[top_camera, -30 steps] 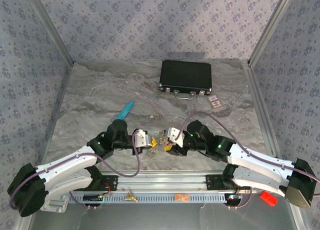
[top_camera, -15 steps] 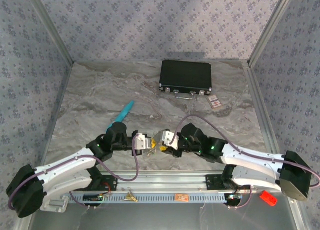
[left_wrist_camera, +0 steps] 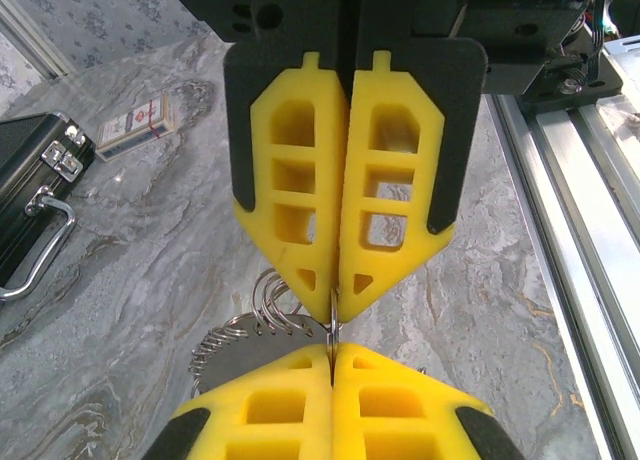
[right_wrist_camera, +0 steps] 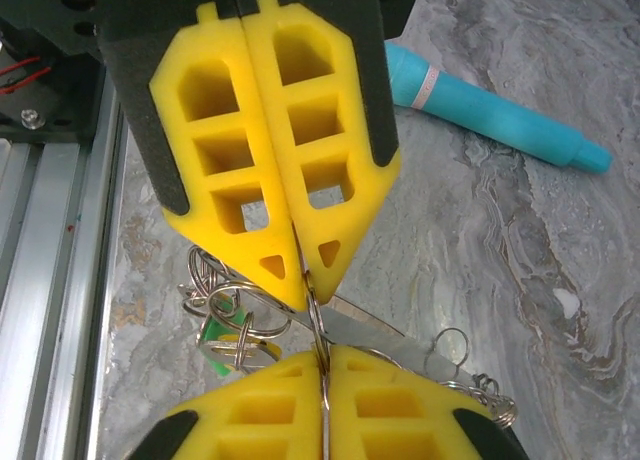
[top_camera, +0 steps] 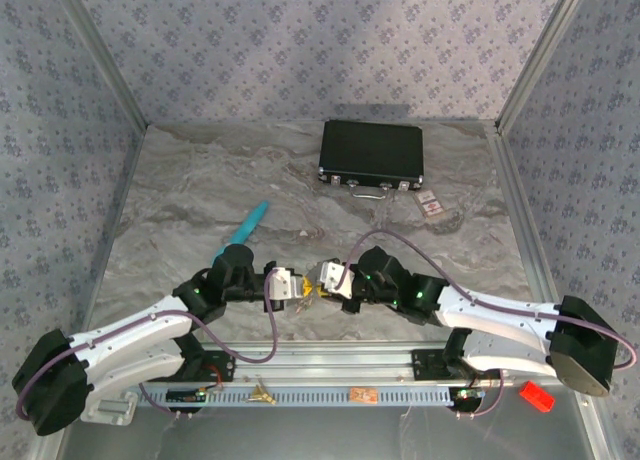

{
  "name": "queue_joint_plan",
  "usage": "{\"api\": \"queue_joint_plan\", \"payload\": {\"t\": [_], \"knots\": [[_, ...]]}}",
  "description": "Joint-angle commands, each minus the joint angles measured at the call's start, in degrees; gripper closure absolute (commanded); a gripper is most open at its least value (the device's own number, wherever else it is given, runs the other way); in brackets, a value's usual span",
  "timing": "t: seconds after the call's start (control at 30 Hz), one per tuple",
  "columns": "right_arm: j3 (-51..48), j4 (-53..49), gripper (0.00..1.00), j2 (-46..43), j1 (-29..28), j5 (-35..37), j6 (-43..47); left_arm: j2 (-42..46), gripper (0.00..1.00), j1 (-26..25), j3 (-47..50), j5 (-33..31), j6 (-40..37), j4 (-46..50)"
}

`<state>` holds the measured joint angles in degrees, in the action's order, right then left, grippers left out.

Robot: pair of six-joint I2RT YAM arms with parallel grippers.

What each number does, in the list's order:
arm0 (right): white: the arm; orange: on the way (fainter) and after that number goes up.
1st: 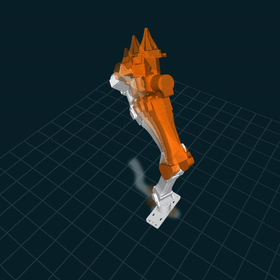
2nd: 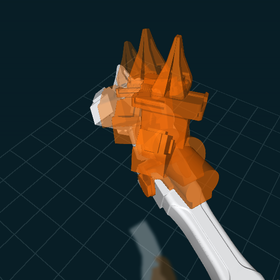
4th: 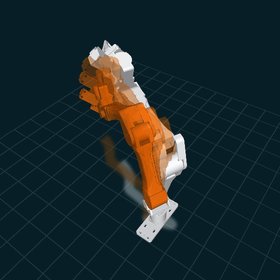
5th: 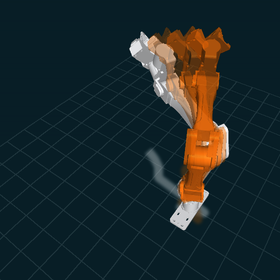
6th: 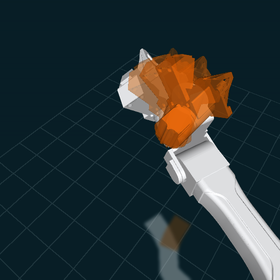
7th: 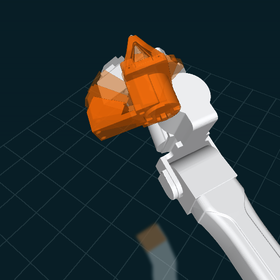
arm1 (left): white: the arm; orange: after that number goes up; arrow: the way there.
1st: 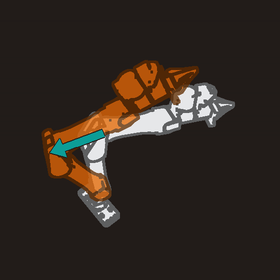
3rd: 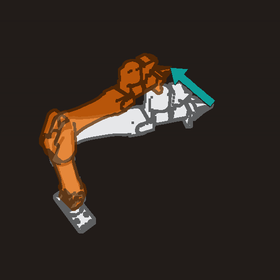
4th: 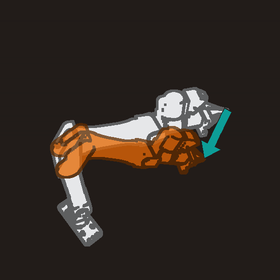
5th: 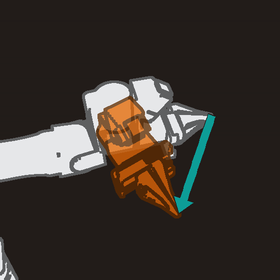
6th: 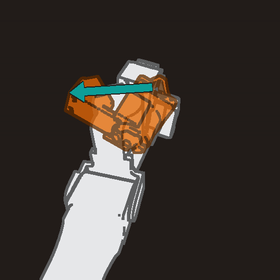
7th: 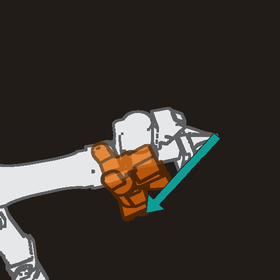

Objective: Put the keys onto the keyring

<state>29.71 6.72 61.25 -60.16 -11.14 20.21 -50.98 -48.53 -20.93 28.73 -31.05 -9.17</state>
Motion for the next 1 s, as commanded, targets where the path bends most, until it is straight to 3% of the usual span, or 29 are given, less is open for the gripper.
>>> {"api": "queue_joint_plan", "payload": {"t": [0.0,0.17,0.33,0.5,0.97], "knots": [[1.23,1.76,0.96,0.45,-0.38,0.45,0.36,1.12,1.0,-0.52,-0.12,0.67,-0.79,-2.15],[1.48,2.28,1.0,0.71,-0.34,-0.71,0.19,-0.04,1.0,-0.54,-0.2,-0.23,0.62,-3.31],[1.39,3.33,1.0,0.88,-0.35,-1.34,-0.15,-1.71,0.9,-0.57,-0.48,-0.52,2.07,-4.72],[1.09,4.54,1.0,0.71,-0.35,-1.46,-0.76,-2.76,0.88,-0.51,-0.69,-0.56,2.41,-4.94],[0.85,4.69,1.0,0.96,-0.24,-0.38,-0.82,-3.42,1.0,-0.55,-1.8,-0.26,2.36,-4.42]]}}
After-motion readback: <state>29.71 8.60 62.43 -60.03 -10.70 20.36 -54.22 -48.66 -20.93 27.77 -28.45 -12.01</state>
